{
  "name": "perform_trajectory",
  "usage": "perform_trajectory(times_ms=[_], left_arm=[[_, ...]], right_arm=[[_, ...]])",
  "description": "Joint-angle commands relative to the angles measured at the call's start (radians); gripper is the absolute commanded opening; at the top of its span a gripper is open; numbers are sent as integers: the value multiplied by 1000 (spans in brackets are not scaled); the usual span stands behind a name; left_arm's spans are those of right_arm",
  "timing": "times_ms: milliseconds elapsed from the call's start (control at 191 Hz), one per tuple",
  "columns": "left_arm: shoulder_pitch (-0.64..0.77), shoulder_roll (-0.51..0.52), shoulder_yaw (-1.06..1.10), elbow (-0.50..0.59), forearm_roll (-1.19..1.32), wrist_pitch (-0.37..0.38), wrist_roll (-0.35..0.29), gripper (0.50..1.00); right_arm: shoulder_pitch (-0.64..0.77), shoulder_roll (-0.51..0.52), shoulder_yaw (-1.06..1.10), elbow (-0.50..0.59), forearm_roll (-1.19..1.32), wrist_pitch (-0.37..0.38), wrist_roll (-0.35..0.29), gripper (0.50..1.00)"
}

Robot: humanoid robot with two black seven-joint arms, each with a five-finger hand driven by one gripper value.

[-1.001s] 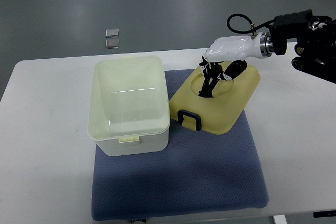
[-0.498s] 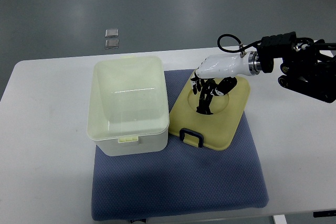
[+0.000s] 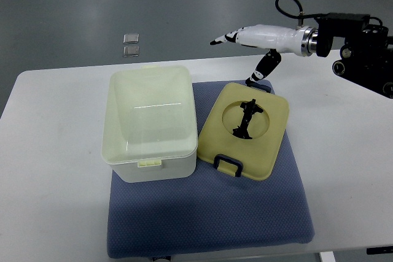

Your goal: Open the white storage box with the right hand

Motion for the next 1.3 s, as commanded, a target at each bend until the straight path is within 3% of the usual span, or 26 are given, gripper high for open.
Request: perform_trajectory(times_ms=[0,231,351,602,702,917,1294], left_arm=[[0,0,1,-1,0,0,0,1000],[0,0,0,-1,1,0,0,1000],[0,0,0,-1,0,0,0,1000],[0,0,1,-1,1,0,0,1000],[0,0,1,-3,1,0,0,1000],[0,0,0,-15,0,0,0,1000],[0,0,0,-17,0,0,0,1000]], right_arm=[[-46,5,105,-21,181,2,-54,928],[-181,65,307,-58,662,3,-105,928],[-245,109,408,-82,1009,14,-172,928],[-309,160,532,-162,1426,71,-183,928],[-348,175,548,-214,1494,189,-183,928],[-389,246,566,-323,1505,332,-166,930],[-443,272,597,-385,1503,339,-141,930]])
